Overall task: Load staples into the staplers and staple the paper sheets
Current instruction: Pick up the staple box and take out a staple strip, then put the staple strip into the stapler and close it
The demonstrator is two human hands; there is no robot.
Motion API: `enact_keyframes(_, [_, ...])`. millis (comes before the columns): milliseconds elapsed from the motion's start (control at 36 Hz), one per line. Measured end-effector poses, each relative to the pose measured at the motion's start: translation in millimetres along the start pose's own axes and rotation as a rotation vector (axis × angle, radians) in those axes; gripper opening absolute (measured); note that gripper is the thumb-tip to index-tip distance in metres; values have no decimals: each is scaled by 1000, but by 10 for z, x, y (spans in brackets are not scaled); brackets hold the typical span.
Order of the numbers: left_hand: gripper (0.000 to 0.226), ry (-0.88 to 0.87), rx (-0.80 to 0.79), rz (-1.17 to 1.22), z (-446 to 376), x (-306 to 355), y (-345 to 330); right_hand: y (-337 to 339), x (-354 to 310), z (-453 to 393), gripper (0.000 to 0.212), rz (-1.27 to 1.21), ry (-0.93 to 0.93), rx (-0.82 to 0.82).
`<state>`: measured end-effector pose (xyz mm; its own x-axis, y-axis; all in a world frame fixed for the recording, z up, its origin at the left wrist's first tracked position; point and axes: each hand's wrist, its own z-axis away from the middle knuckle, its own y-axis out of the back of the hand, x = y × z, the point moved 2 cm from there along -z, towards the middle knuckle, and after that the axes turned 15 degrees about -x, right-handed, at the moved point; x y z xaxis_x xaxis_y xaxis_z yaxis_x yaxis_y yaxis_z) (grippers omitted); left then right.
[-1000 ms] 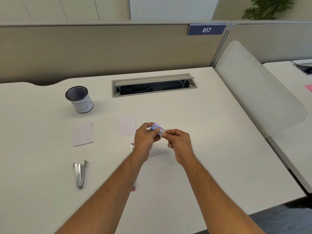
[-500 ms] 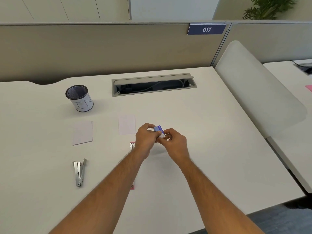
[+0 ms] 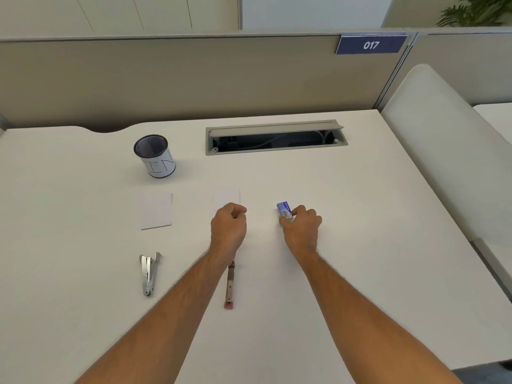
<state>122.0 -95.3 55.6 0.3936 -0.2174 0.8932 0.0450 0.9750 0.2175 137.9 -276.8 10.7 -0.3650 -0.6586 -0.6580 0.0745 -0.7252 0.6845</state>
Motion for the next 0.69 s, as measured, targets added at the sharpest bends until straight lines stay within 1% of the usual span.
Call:
enact_keyframes(167, [36, -24, 63, -39, 24, -79, 211, -37, -28, -105, 37, 121, -43, 8])
enact_keyframes(306, [36, -8, 77, -14, 38, -107, 286, -68, -39, -91, 40, 165, -89, -22])
enact_keyframes(389, [35, -14, 73, -4, 48, -102, 291, -47, -60, -44, 44, 133, -107, 3])
enact_keyframes(472, [30, -24, 63, 27, 49, -90, 274, -36, -99, 9, 38, -62, -44, 41])
enact_keyframes(528, [22, -31, 41, 65, 49, -75, 254, -46, -149, 59, 29, -251, 5, 13])
enact_keyframes(556, [19, -32, 29, 81, 51, -68, 245, -58, -186, 95, 28, -330, 19, -17])
enact_keyframes(639, [17, -13, -3, 134, 55, -44, 202, -125, -292, 221, 34, -567, 40, -160])
enact_keyframes(694, [17, 1, -15, 181, 65, -32, 194, -164, -378, 314, 31, -668, 86, -256])
